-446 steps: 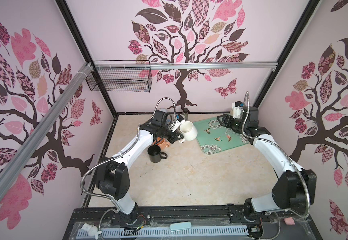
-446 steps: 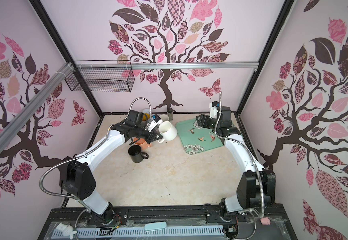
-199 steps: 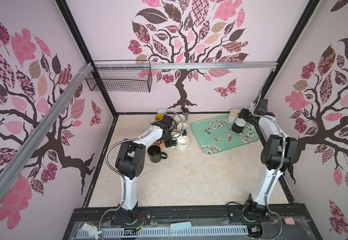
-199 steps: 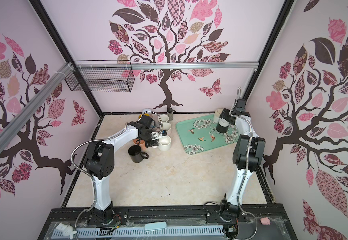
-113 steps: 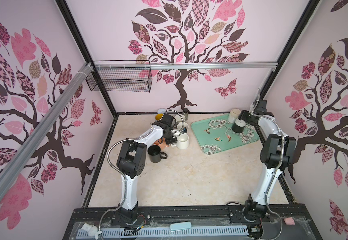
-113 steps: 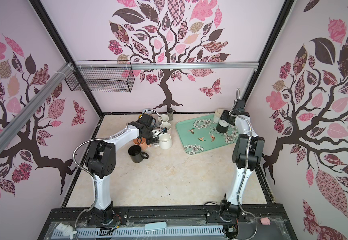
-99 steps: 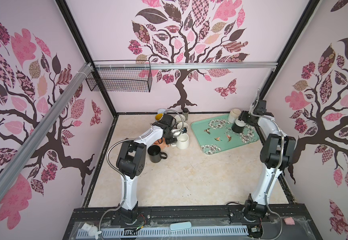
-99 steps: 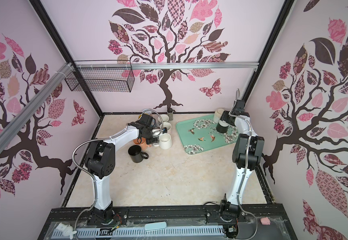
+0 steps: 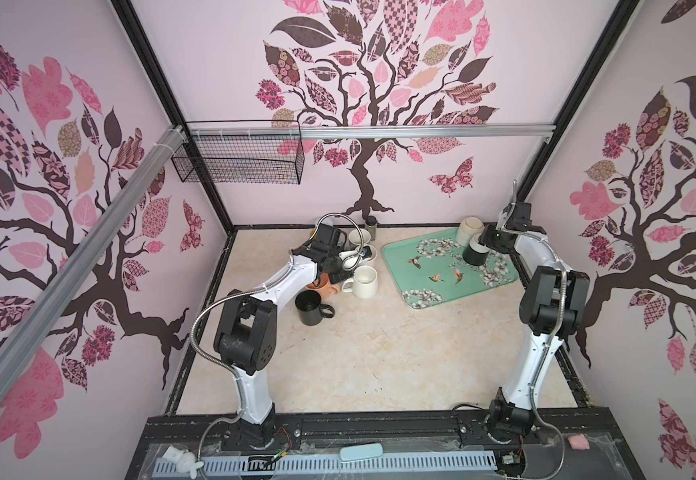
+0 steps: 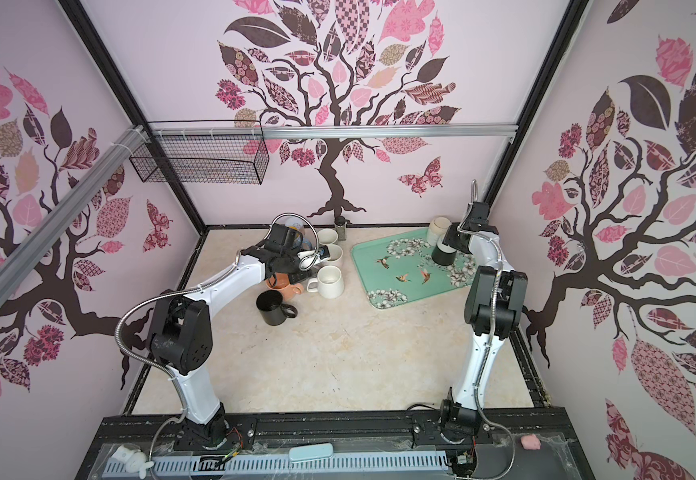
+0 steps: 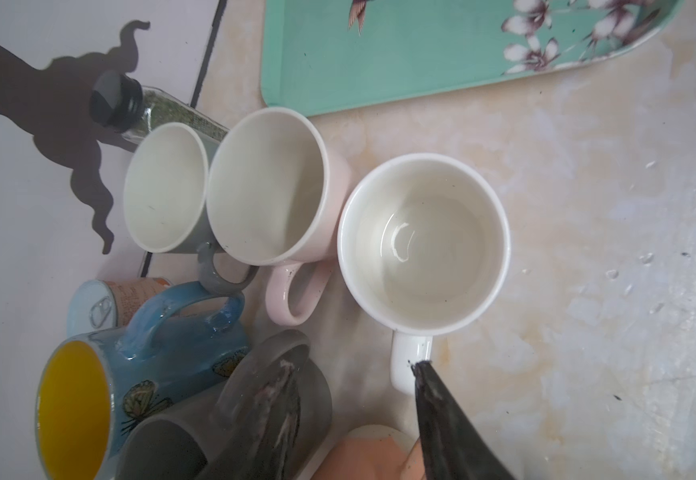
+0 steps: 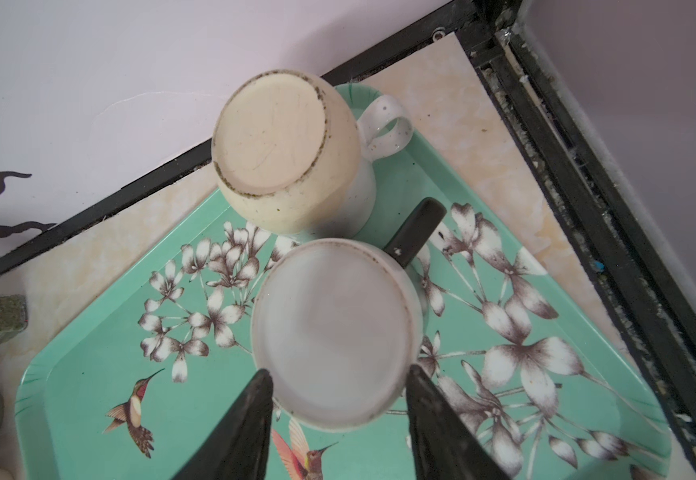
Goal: Turn the mug right side up
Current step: 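Lower the white mug upright beside the mug cluster with the left while the right withdraws, then draw the open left gripper back while the right gripper grasps the black mug's handle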
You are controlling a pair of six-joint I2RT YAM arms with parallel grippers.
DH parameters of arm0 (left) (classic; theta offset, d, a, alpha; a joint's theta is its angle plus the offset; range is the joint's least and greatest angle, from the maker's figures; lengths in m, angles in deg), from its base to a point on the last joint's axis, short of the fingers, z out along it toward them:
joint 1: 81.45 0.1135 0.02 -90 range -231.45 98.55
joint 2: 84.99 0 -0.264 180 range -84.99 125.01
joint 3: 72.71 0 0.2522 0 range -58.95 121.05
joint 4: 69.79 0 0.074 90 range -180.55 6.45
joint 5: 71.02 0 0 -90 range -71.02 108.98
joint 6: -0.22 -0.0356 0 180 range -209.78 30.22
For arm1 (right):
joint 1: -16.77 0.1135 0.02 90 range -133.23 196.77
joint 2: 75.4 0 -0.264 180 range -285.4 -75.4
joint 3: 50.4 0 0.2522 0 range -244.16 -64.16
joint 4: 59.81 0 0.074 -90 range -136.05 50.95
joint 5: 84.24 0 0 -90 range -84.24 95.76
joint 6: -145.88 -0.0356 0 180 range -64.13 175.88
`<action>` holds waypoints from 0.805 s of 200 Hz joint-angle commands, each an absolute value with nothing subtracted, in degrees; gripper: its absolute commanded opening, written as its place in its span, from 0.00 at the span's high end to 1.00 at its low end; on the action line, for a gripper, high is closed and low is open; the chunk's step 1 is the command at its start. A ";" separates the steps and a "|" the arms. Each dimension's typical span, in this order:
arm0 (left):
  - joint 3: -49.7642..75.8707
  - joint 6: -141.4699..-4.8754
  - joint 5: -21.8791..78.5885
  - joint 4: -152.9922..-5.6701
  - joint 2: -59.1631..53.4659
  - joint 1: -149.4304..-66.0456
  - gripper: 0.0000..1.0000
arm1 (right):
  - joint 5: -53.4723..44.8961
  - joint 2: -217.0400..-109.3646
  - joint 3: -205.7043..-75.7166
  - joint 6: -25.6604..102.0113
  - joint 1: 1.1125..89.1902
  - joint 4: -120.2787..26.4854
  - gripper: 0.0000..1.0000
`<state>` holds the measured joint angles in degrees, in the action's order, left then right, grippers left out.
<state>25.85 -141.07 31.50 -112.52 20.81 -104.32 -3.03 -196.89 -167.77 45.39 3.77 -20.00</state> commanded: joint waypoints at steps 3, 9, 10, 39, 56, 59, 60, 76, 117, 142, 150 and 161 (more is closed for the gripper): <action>23.38 -139.16 34.10 -110.47 17.01 -104.76 0.53 | -4.23 -198.87 -168.02 45.80 4.13 -19.49 0.51; 22.97 -138.85 34.44 -110.36 16.36 -104.95 0.52 | -3.96 -198.73 -167.97 45.69 4.16 -19.57 0.51; 22.92 -138.84 34.49 -110.31 16.22 -104.98 0.52 | -3.93 -198.63 -167.97 45.69 4.18 -19.58 0.51; 20.33 -137.04 36.31 -108.36 13.27 -105.83 0.52 | -3.46 -196.49 -167.21 44.84 4.20 -21.04 0.48; 19.15 -136.13 37.31 -107.15 12.34 -106.35 0.52 | -3.26 -194.46 -164.96 43.48 4.20 -23.66 0.44; 19.11 -135.98 37.37 -107.07 12.24 -106.40 0.52 | -3.09 -194.15 -164.56 43.26 4.20 -24.24 0.43; 19.06 -135.95 37.45 -107.04 12.23 -106.45 0.52 | -3.06 -194.06 -164.50 43.24 4.20 -24.42 0.43; 19.10 -135.51 37.79 -107.26 12.15 -107.16 0.52 | -1.34 -193.28 -163.39 42.30 4.20 -26.51 0.38; 19.53 -135.48 37.55 -107.50 12.39 -108.85 0.52 | 2.55 -197.74 -169.75 41.41 4.12 -23.64 0.29; 19.66 -135.53 37.53 -107.81 12.36 -109.17 0.52 | 1.83 -199.21 -171.38 40.98 4.16 -24.01 0.28; 19.64 -135.48 37.53 -107.81 12.26 -109.25 0.52 | 1.41 -199.96 -172.04 41.04 4.11 -24.11 0.27; 19.71 -135.48 37.44 -108.00 12.27 -109.41 0.52 | 0.87 -201.52 -174.02 41.30 4.11 -23.34 0.27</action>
